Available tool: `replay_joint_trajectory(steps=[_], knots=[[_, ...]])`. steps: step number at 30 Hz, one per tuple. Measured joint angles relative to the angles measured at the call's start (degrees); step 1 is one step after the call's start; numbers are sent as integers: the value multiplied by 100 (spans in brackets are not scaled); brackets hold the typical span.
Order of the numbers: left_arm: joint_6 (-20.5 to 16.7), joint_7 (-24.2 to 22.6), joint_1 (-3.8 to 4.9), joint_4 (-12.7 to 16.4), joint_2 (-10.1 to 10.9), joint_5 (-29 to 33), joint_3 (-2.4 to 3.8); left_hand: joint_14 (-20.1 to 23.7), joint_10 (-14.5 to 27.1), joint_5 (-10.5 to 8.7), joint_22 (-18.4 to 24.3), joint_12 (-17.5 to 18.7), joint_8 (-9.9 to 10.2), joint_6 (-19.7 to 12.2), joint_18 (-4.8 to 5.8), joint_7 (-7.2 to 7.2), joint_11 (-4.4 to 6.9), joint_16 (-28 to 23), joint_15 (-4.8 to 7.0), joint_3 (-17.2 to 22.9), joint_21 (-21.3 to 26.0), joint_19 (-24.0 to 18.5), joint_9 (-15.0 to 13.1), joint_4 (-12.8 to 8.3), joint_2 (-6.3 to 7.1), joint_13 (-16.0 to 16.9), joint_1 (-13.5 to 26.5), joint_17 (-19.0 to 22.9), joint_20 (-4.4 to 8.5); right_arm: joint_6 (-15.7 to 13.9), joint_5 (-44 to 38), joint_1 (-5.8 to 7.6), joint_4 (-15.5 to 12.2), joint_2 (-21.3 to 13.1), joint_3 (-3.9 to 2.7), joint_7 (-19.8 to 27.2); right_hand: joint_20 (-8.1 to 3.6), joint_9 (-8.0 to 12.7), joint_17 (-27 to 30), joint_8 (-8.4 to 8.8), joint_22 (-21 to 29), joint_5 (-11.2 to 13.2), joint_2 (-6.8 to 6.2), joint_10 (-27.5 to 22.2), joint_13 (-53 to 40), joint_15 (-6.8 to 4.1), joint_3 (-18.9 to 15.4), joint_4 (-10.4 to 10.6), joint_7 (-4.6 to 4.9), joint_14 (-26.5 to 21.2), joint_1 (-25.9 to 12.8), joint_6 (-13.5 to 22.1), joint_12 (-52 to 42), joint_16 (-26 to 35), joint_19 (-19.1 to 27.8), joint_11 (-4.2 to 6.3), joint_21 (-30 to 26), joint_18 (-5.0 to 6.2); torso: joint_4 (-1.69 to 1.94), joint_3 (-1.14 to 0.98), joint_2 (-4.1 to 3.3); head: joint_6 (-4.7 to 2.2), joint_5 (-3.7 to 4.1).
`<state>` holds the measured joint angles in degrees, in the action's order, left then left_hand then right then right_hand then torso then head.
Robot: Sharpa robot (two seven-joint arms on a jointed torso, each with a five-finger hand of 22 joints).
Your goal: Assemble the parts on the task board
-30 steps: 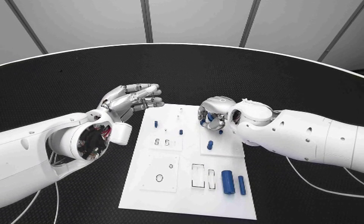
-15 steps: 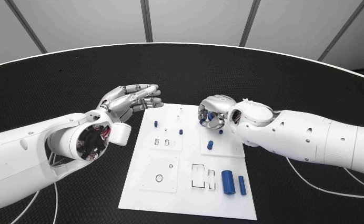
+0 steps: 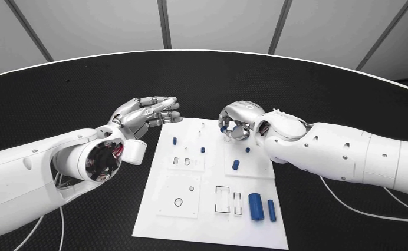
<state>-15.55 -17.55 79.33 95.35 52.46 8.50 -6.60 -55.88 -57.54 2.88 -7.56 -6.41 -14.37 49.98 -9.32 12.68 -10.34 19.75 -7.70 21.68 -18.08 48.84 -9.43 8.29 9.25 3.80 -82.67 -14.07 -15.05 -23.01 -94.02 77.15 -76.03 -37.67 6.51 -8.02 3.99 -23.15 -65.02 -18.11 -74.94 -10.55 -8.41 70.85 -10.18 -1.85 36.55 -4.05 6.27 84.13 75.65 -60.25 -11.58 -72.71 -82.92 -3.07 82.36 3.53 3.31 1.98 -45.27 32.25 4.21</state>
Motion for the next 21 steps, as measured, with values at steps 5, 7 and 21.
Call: replay_joint_trajectory(steps=[5,7,21], knots=[[3,3,0,1,-1,0,0,13,0,0,8,9,0,0,0,0,0,0,-13,18,0,0,3,-18,0,0,0,-1,0,-225,0,63,203,153,-5,21,0,-7,0,0,0,-41,0,0,0,0,0,0,28,0,0,29,7,0,0,0,0,0,20,11,-8,-40,3],[4,5,0,6,0,0,0,20,0,0,8,9,0,0,0,0,0,-4,-20,24,0,0,3,-24,0,0,0,-1,0,-309,0,85,299,235,-7,31,0,-7,0,0,0,-41,0,0,0,0,0,-1,28,0,0,29,11,0,0,0,0,0,27,14,-17,-52,3],[17,11,3,2,-49,-1,0,20,0,0,13,9,0,0,1,0,0,-23,-20,39,0,0,8,-39,0,0,0,0,0,-399,0,149,968,930,-15,186,0,-28,-30,1,1,-41,-1,0,0,0,14,-30,27,0,-1,30,3,-37,0,0,22,0,52,36,-65,-83,23]])
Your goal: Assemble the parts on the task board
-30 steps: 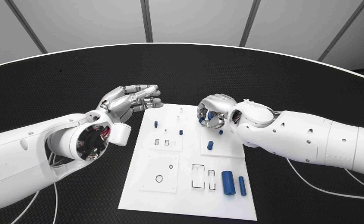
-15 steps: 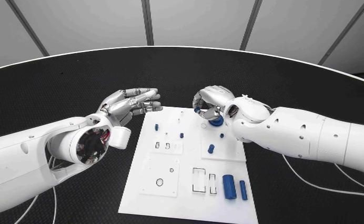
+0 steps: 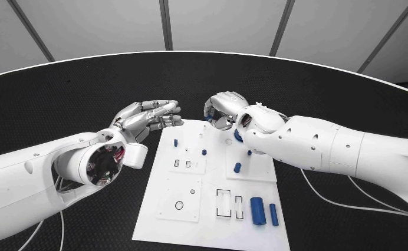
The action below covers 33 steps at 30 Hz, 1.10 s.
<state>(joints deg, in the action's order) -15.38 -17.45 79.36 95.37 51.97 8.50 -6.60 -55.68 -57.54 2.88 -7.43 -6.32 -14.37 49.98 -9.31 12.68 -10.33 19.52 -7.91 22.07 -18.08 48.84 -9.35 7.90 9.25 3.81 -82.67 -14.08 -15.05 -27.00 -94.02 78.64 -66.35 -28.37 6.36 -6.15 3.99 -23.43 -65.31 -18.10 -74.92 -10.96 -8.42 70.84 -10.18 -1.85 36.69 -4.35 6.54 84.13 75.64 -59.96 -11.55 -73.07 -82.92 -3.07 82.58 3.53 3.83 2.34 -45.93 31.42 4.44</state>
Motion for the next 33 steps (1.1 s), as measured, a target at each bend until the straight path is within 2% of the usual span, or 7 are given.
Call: replay_joint_trajectory(steps=[16,22,33], knots=[[0,2,53,-28,-11,0,0,0,0,0,-1,0,-1,0,0,0,0,-23,0,16,0,0,-1,-16,0,0,0,1,0,277,0,3,170,175,2,32,0,-10,-3,1,1,12,-1,0,0,0,-8,-7,20,0,-1,21,4,0,0,0,0,0,40,6,-42,46,-14],[0,3,75,-31,-13,0,0,0,0,0,-1,0,-1,0,0,0,0,-23,0,16,0,0,-1,-16,0,0,0,1,0,350,0,3,209,178,3,1,0,-16,-3,1,1,18,-1,0,0,0,-9,-7,20,0,-1,21,15,0,0,0,0,1,57,17,-60,62,-8],[4,8,115,-39,-28,0,0,0,0,0,4,3,-1,0,0,0,0,-23,0,15,0,0,-1,-16,0,0,0,2,0,541,0,3,262,177,4,-34,0,-27,-2,2,2,26,-17,0,-2,1,-10,-6,20,0,-17,21,32,0,0,0,-1,1,58,24,-85,60,-4]])
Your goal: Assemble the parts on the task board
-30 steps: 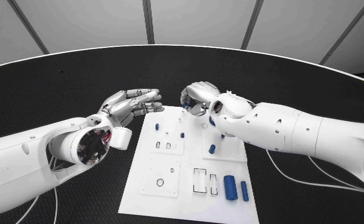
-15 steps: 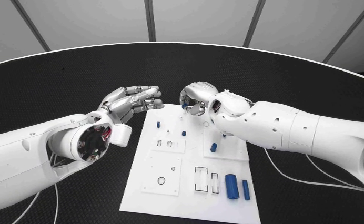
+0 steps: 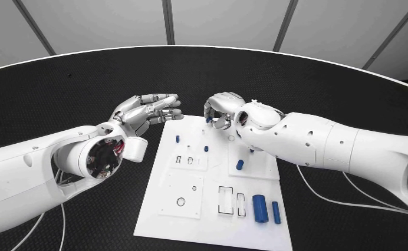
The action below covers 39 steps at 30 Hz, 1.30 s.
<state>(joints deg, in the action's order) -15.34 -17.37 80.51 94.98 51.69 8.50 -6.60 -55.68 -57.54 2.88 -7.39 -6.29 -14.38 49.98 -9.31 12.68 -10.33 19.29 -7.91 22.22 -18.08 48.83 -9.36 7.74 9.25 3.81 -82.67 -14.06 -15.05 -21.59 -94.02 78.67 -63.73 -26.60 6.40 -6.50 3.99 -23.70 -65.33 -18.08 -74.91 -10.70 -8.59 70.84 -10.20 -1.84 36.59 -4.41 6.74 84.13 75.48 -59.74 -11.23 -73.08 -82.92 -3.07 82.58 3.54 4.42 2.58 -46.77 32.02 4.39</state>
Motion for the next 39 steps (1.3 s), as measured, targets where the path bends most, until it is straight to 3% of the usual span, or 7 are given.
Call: replay_joint_trajectory(steps=[11,28,30,33,36,37,39], knots=[[-5,1,19,5,-2,0,0,0,0,0,-1,17,-1,0,0,0,0,0,0,0,0,0,0,0,0,0,0,-5,0,96,1,-2,44,51,3,12,0,-4,1,1,0,18,-44,0,-236,0,-1,1,-1,0,-44,1,-37,0,0,0,0,1,18,-4,-10,12,-2],[-10,7,31,-13,-10,0,-1,21,0,0,4,16,23,0,1,0,0,0,-21,33,0,0,-1,0,0,0,0,-4,0,81,1,-1,51,77,2,28,0,-29,20,15,-4,34,-16,-23,-261,0,-2,1,30,0,-55,114,-23,0,0,21,-1,0,7,-4,-11,25,-14],[-10,8,31,-14,-12,0,-1,20,0,0,4,16,23,0,0,0,0,0,-21,33,0,0,-1,1,0,0,0,-3,0,98,1,-1,77,86,2,26,64,-16,101,135,0,36,15,-240,-297,57,5,18,72,-19,-86,318,93,24,64,-11,-28,0,7,-4,-11,21,-8],[-10,9,32,-14,-12,0,-1,20,0,0,3,16,23,0,1,0,0,0,-20,33,0,0,-1,0,0,0,0,-3,0,161,1,-1,108,99,2,17,197,71,295,426,269,35,-63,-709,-141,200,108,120,205,-14,-222,764,401,162,221,-190,-211,0,8,-1,-10,18,-3],[-14,12,33,-14,-10,0,-1,21,0,0,3,16,23,0,0,0,0,0,-21,32,0,0,1,0,0,0,0,-4,0,242,1,-1,131,110,2,11,258,130,493,635,580,98,-183,-1003,-29,236,132,142,176,-31,-392,1081,595,299,404,-279,-409,14,10,-1,-10,17,-2],[-18,17,33,-13,-9,0,-1,20,0,0,3,16,23,0,0,0,0,0,-21,33,0,0,4,0,0,0,0,-5,0,275,1,-1,136,113,2,10,287,138,533,668,660,100,-248,-1081,0,245,132,142,169,-40,-396,1129,639,322,435,-297,-463,93,10,-1,-11,16,-2],[-33,25,34,-12,-7,0,-1,20,0,0,3,16,23,0,0,0,0,0,-21,33,0,0,6,0,0,0,0,-8,0,337,1,-1,140,116,2,14,298,146,572,721,798,130,-344,-1183,39,257,139,131,142,-27,-395,1208,680,342,508,-320,-561,91,10,-1,-11,16,-2]])
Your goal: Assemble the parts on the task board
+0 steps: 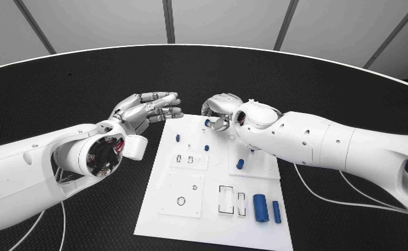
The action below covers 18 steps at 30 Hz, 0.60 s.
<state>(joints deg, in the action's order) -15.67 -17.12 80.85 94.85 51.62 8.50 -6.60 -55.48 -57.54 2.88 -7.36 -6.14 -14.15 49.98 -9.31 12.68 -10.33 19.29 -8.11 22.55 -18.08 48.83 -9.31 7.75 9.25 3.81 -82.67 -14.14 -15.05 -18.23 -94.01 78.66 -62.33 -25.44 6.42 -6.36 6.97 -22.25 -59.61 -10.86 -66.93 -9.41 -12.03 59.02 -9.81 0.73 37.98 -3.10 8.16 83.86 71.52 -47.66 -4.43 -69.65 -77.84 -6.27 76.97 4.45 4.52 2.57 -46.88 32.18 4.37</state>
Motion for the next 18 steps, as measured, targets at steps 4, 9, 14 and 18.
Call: replay_joint_trajectory(steps=[4,9,14,18], knots=[[-22,4,1,-7,3,0,0,0,0,0,7,21,0,0,0,0,0,0,0,17,0,0,0,-16,0,0,0,0,0,62,0,0,-9,-8,0,6,8,1,19,10,80,20,-31,-10,13,23,-10,-22,-19,-8,3,19,0,0,9,-11,-32,0,0,-1,-3,4,0],[-52,8,1,-18,9,0,0,0,0,0,7,21,0,0,0,0,0,-22,0,16,0,0,-1,-16,0,0,0,0,0,-1,0,0,-63,-64,1,36,8,-15,50,10,91,20,-31,-10,19,23,-10,-22,-50,-8,4,-41,-26,35,8,-11,-65,1,-5,-10,-2,12,-2],[-61,5,1,-57,6,1,0,0,0,0,7,21,0,0,0,0,0,-22,0,32,0,0,-1,-32,0,0,0,-5,0,-250,2,-1,-290,-254,2,81,3,-54,31,-23,16,-75,-31,125,19,23,-10,-22,-13,-8,3,-163,-144,35,1,51,-65,1,-25,-33,14,-9,6],[-47,6,0,-97,-5,1,-1,0,0,0,12,21,0,0,0,0,0,-21,0,64,0,0,-1,-31,0,0,0,-5,0,-623,70,-1,-780,-621,4,102,-57,-96,11,-111,-17,-236,-31,413,11,-16,16,4,21,28,4,-337,-294,5,-59,115,-65,0,-52,-62,45,-23,38]])
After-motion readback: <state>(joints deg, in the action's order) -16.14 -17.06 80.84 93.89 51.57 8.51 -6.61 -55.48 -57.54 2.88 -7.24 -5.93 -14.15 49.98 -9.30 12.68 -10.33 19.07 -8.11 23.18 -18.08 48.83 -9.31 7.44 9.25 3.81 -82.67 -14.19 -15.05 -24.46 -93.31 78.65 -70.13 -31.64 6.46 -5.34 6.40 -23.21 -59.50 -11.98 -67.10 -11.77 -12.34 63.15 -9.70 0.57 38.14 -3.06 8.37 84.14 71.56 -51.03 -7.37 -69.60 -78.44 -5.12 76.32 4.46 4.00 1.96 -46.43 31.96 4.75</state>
